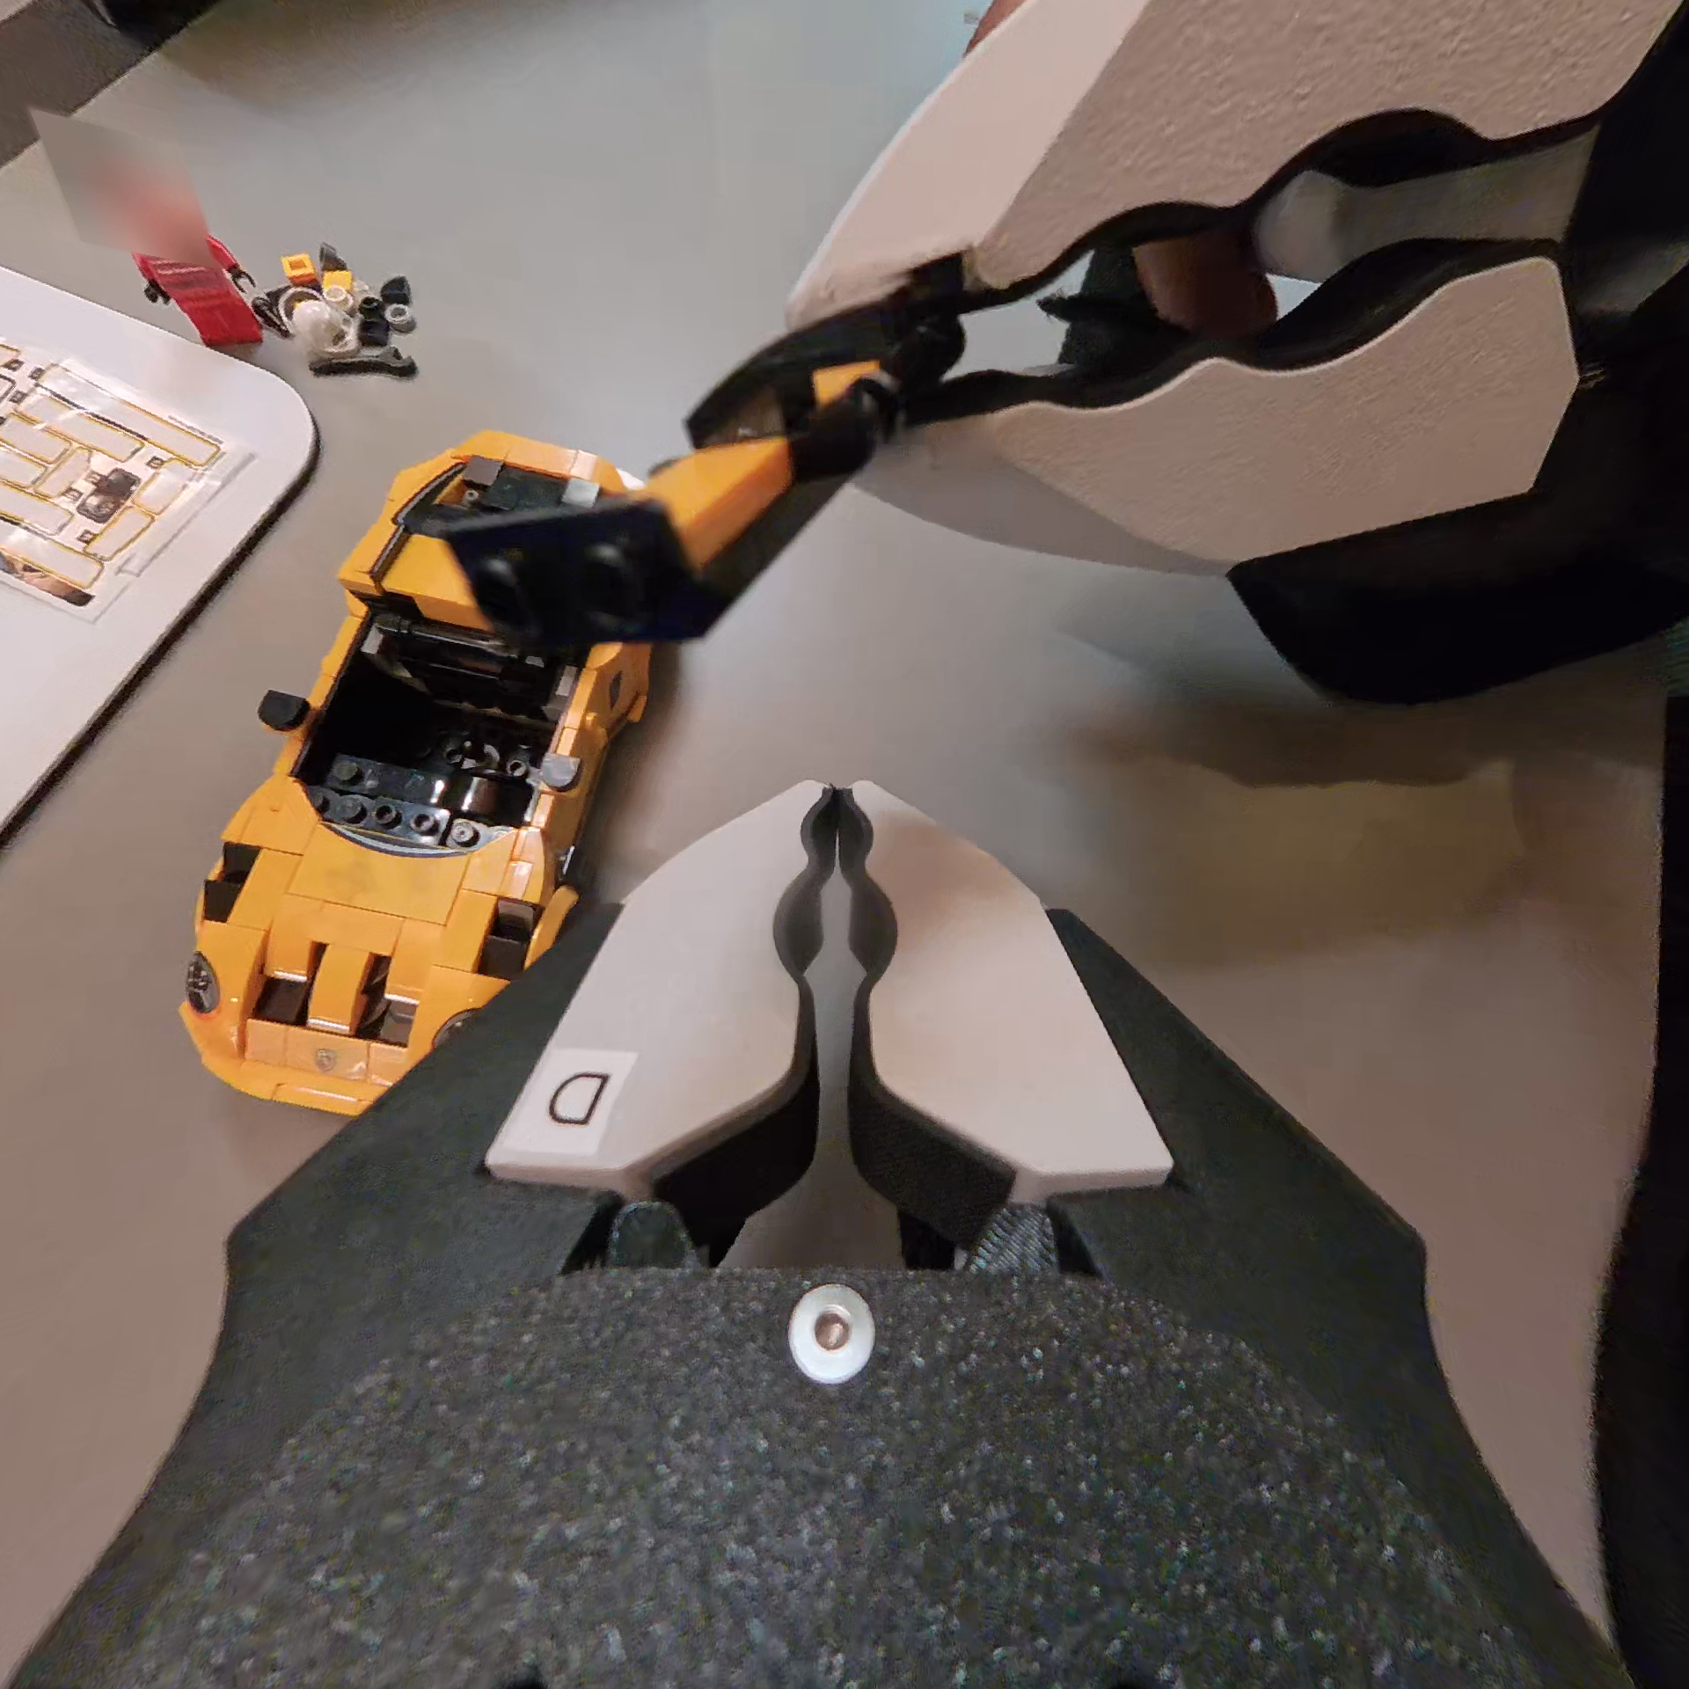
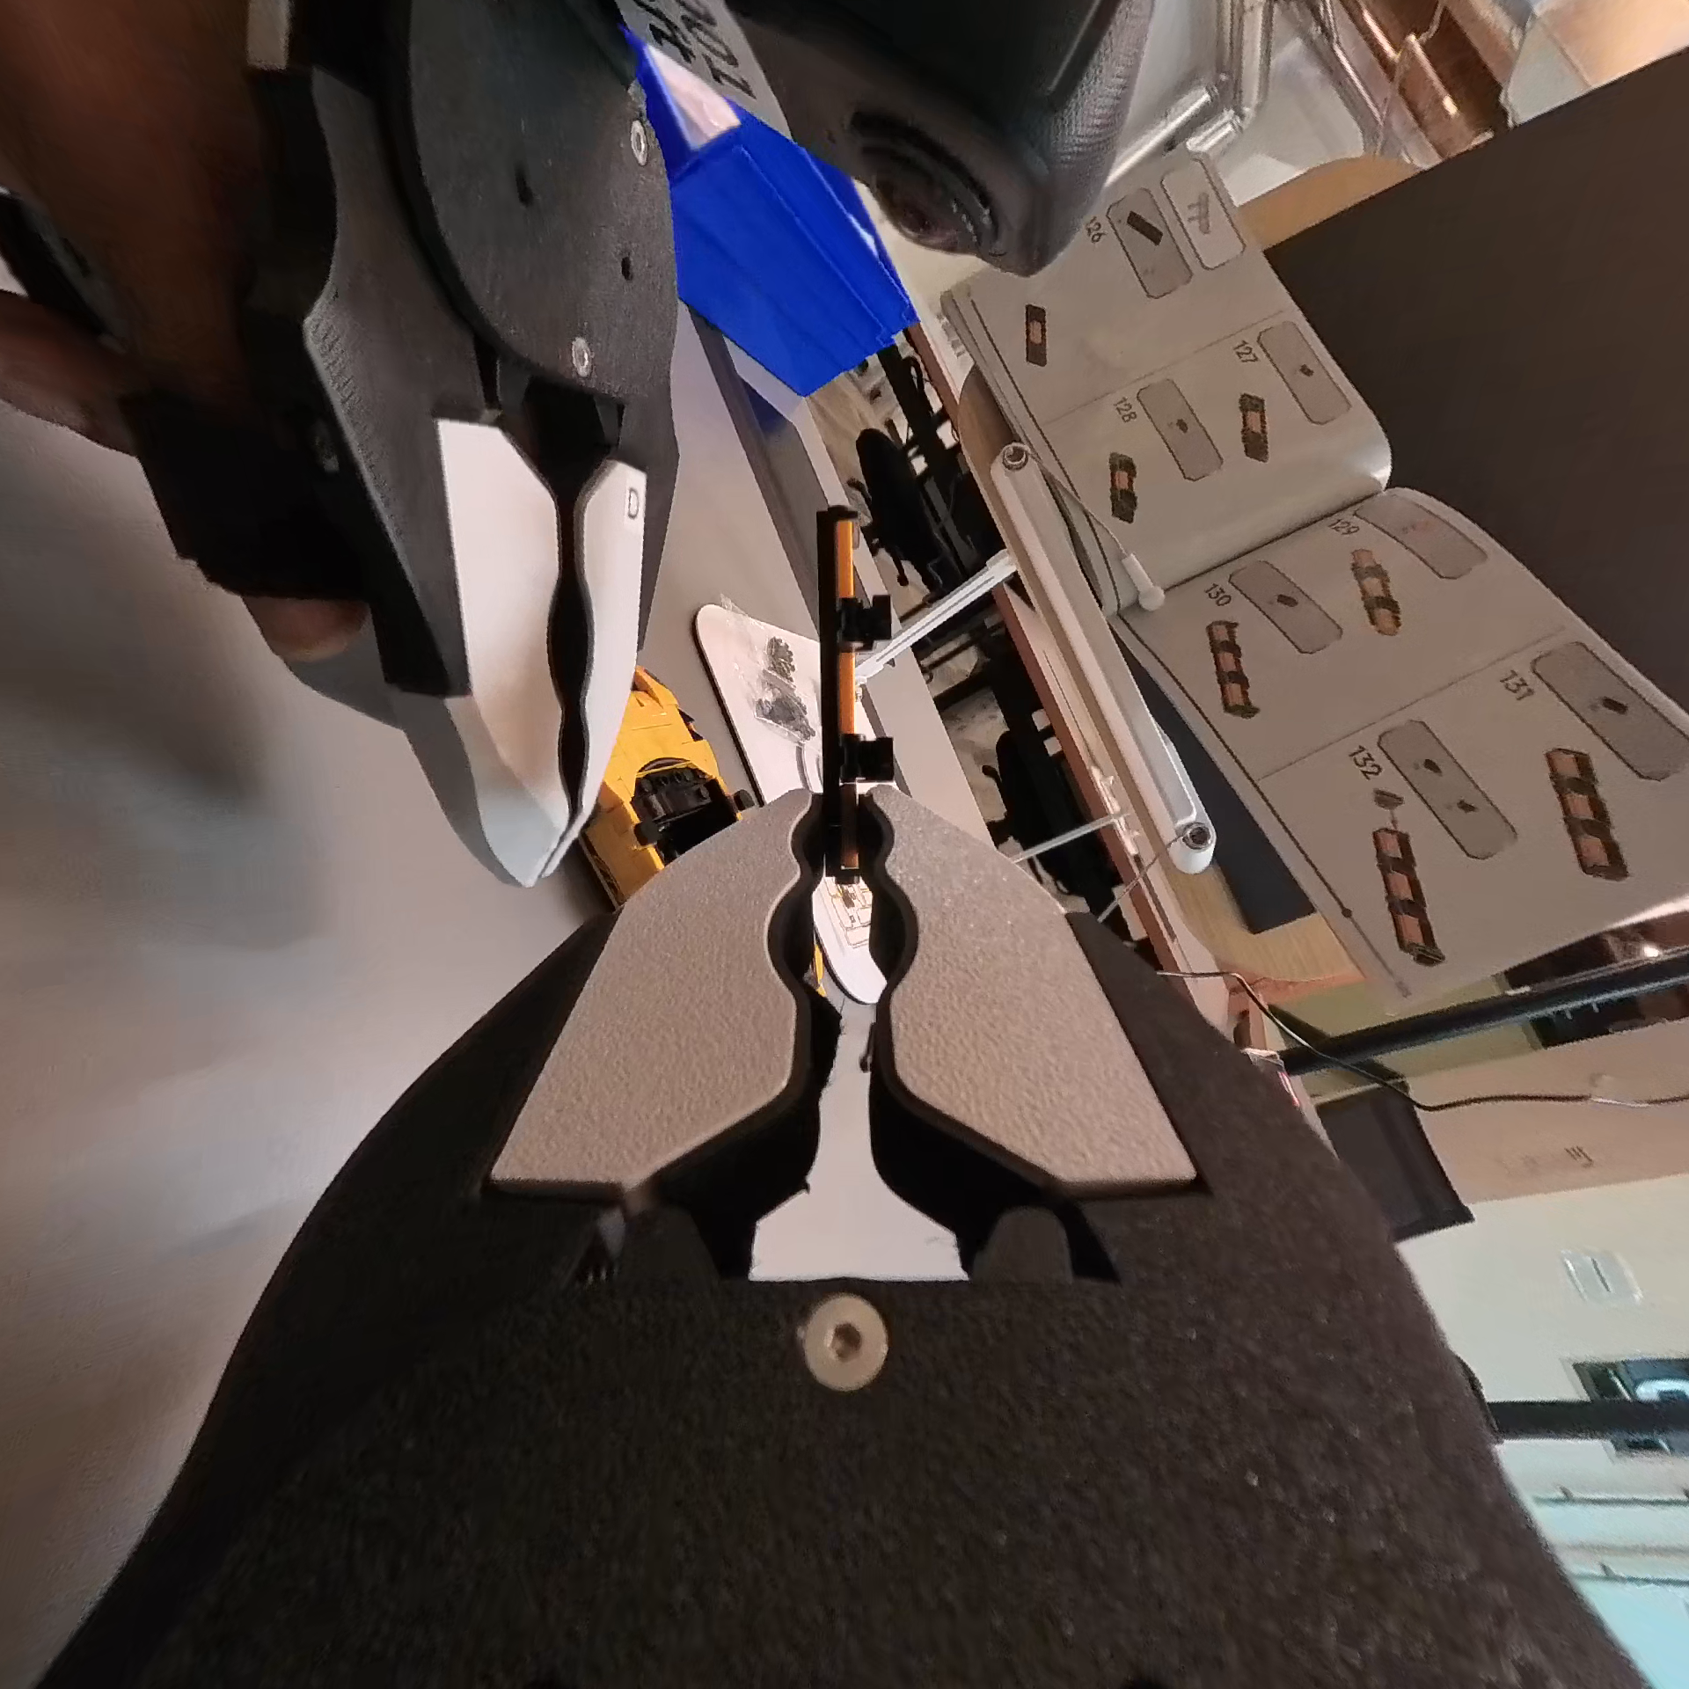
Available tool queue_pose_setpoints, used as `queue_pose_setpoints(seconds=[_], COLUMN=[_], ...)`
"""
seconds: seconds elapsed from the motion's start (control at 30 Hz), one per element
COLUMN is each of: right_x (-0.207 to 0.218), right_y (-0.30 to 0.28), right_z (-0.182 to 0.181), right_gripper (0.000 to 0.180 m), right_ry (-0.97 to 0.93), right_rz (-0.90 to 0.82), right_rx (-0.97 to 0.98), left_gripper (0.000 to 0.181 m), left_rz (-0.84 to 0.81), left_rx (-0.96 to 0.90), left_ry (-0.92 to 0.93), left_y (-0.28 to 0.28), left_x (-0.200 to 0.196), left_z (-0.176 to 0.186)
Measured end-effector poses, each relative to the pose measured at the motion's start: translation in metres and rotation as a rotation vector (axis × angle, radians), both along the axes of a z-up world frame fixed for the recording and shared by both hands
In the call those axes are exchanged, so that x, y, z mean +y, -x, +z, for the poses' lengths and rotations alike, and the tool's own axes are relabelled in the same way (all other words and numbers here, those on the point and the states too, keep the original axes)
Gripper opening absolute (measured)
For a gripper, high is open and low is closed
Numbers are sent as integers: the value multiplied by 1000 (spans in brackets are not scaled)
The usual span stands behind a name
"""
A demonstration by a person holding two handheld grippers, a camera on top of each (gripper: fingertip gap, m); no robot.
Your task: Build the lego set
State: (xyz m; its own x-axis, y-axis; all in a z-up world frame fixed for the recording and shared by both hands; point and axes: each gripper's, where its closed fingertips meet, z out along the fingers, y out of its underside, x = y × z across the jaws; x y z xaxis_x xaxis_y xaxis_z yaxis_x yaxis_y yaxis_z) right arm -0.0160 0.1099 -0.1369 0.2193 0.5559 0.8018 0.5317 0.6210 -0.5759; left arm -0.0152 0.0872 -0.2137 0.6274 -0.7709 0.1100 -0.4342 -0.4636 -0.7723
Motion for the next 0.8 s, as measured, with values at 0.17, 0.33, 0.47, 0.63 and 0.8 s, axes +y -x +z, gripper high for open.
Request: queue_pose_setpoints(seconds=[0.17,0.33,0.47,0.63,0.8], right_x=[1,3,5,8,9], right_y=[5,6,6,4,4], right_z=[2,1,-1,-2,-4], right_gripper=[6,6,6,6,6], right_ry=[0,-16,-1,8,16], right_rz=[-22,-44,-60,-71,-76], right_rx=[-9,-26,-30,-26,-31], left_gripper=[0,0,0,0,0], left_rz=[53,96,108,118,123], left_rx=[62,102,125,143,156], left_ry=[-42,-94,-120,-145,-166], left_y=[8,16,19,22,23], left_x=[8,15,18,20,21], left_z=[-2,1,2,5,6])
